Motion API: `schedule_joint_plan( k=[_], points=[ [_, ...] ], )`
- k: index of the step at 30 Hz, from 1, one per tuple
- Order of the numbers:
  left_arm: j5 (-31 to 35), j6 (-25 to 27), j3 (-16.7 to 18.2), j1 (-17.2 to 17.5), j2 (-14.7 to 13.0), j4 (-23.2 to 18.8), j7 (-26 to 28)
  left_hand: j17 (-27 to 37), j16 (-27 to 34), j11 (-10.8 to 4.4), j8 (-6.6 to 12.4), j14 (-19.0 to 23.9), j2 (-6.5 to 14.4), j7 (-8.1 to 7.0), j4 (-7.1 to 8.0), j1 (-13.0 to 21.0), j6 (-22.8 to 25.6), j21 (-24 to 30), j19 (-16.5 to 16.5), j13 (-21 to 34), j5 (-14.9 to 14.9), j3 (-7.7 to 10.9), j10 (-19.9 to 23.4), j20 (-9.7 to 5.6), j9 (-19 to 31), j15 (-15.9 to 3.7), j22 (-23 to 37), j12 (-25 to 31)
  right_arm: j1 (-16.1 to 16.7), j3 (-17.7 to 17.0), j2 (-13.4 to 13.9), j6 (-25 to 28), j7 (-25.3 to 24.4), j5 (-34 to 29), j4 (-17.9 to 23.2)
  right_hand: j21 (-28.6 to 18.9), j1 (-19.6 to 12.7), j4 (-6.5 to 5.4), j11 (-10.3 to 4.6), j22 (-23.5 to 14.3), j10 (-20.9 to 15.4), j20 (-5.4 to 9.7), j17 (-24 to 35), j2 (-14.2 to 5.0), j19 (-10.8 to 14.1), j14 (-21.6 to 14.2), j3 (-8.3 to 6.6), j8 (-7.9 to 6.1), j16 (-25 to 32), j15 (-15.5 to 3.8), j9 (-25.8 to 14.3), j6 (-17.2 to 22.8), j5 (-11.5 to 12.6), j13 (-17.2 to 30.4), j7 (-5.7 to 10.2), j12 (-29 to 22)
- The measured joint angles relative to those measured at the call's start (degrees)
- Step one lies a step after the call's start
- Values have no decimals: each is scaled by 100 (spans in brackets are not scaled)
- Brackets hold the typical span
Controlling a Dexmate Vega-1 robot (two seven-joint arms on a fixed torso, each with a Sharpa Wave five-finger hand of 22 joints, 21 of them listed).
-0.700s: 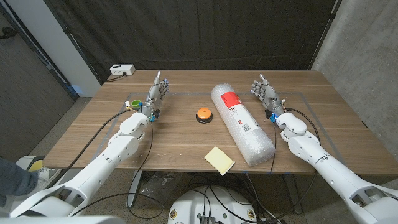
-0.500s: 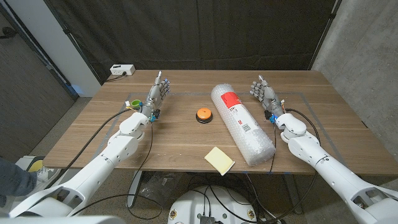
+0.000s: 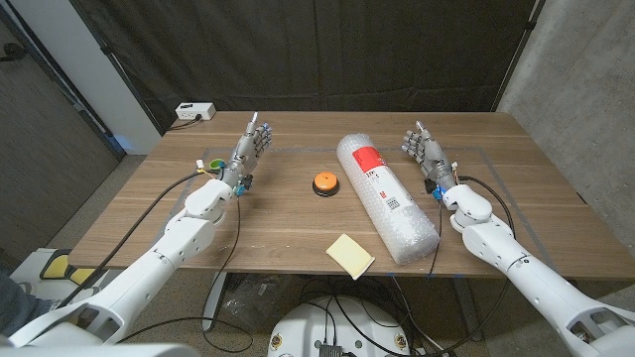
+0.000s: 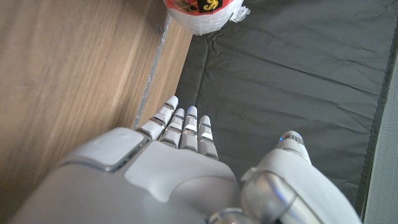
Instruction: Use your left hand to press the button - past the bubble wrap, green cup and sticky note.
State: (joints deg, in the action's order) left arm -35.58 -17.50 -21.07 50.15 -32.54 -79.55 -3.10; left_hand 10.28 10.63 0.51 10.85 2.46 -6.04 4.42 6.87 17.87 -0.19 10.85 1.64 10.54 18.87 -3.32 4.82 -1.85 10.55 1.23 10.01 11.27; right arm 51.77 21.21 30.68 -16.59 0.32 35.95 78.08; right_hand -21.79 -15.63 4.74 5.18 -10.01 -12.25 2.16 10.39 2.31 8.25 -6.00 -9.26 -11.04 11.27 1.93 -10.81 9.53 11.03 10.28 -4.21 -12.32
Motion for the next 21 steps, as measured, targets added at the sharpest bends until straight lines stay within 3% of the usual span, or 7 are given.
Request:
schedule_joint_plan(
  k=[3,5,16,17,21],
  points=[
    [58,-137,0,0,0,0,-96,0,0,0,0,0,0,0,0,-1,0,0,0,0,0,0,0,0,0,0,0,0,27,-23,13,0,0,0,23,0,0,0,0,0,0,0,6,0,2,-18,0,0,0,-17,0,0,0,0,0,0],
    [101,-226,25,70,-130,-28,-162,0,0,0,0,0,1,0,0,-1,0,0,11,0,-1,0,0,-11,0,0,0,0,57,-48,36,-312,92,-9,66,0,0,-2,0,0,0,0,15,0,43,-48,2,0,0,12,0,0,0,0,0,0],
    [338,-834,-10,45,-129,62,-495,-1,44,-61,81,225,52,-84,-39,53,186,113,287,-1,64,-39,185,-19,-1,-62,0,43,205,-177,140,-358,123,11,260,50,23,-41,0,1,0,0,16,-23,42,-49,41,-23,0,13,1,63,0,-1,23,0],
    [385,-905,-123,-26,-26,351,-499,-1,44,-63,81,239,43,-93,-39,62,194,127,287,-1,64,-39,187,-19,-1,-76,0,43,212,-184,145,-402,247,169,273,50,23,-41,0,1,0,0,16,-23,42,-49,41,-23,0,13,1,74,0,-1,33,0],
    [551,-1066,-141,-25,-19,395,-471,-1,44,-90,81,256,58,-103,-55,77,245,128,348,-1,86,-55,216,-19,-1,-93,-1,43,256,-212,171,-403,247,184,355,82,35,-41,0,1,0,0,15,-35,42,-49,41,-23,0,12,1,82,0,7,41,0]
  ],
)
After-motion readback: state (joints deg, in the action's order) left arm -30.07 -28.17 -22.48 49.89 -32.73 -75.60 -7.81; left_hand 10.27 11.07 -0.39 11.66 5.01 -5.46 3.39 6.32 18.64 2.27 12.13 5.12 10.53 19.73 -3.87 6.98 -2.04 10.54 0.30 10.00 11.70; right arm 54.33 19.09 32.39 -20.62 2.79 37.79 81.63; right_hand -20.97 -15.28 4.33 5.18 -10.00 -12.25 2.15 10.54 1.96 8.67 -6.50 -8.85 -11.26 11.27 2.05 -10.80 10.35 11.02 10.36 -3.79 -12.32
